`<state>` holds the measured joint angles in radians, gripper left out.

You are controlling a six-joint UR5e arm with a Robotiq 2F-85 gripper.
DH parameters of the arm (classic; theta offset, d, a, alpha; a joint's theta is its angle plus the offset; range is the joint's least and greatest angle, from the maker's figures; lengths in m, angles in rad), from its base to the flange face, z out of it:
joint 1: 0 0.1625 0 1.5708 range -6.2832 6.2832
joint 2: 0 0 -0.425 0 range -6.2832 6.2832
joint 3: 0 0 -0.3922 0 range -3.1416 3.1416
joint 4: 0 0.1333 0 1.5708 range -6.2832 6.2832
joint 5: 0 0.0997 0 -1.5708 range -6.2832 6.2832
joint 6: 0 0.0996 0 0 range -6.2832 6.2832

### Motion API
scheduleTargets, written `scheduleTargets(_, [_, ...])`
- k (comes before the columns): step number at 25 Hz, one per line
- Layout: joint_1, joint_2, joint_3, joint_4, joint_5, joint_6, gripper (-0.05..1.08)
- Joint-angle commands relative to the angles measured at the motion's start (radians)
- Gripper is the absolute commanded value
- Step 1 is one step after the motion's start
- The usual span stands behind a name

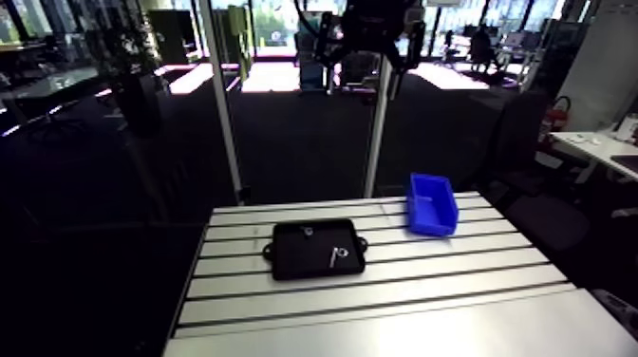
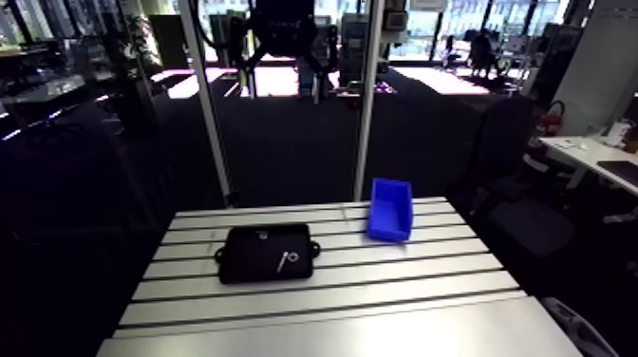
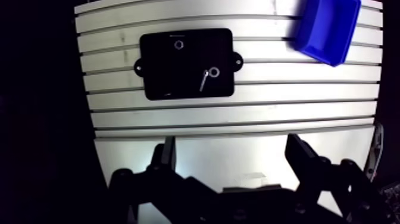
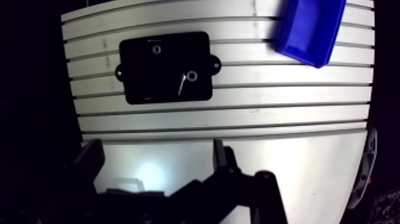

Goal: Pick up the M10 bolt from the tray and put it into the blue bin.

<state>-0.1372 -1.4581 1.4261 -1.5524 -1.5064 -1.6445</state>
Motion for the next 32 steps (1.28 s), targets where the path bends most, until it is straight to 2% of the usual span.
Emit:
scheduleTargets(1, [0.001,0.017,0.003,-0.001,0.002,0.070,0.01])
scheduleTargets(13, [0.007,0.054,0.013,-0.010,0.004,0.252,0.02])
scheduleTargets(18, [0.008,0.055,0.027,-0.013,-0.001,0.318,0.02])
scheduleTargets(29, [0.010,0.058,0.070,-0.065,-0.002,0.391,0.03])
scheduleTargets(32, [0.011,0.081,0.076,-0.065,-0.004,0.417,0.03])
